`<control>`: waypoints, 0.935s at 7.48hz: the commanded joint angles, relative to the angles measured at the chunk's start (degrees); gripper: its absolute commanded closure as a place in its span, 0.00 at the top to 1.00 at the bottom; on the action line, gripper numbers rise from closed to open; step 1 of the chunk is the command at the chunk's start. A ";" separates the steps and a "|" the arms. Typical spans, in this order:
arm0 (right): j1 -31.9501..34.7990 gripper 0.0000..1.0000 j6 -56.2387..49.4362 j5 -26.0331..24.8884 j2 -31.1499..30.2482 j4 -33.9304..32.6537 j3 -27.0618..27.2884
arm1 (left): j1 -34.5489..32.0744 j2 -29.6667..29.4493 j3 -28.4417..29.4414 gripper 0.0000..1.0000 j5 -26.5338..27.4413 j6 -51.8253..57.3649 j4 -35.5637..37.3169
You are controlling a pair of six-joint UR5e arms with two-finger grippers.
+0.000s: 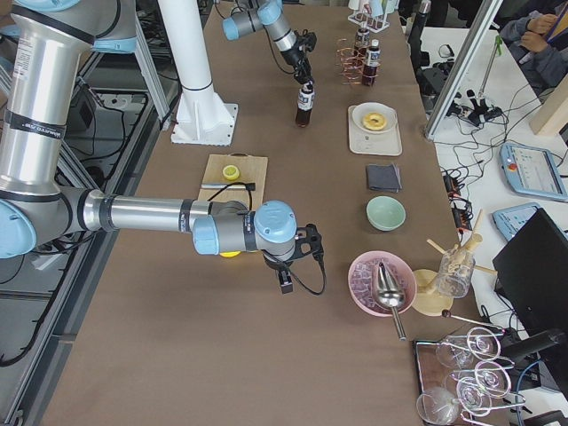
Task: Place tea on tray
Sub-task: 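Lower the tea bottle onto the table in front of the tray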
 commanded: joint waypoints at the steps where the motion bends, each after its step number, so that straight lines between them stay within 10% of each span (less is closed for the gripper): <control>1: 0.00 1.00 0.00 -0.08 0.00 0.00 -0.06 | 0.17 0.09 0.02 0.00 0.01 -0.01 0.00; 7: 0.00 1.00 0.00 -0.08 0.00 0.00 -0.06 | 0.88 0.01 0.19 0.00 0.01 -0.53 0.00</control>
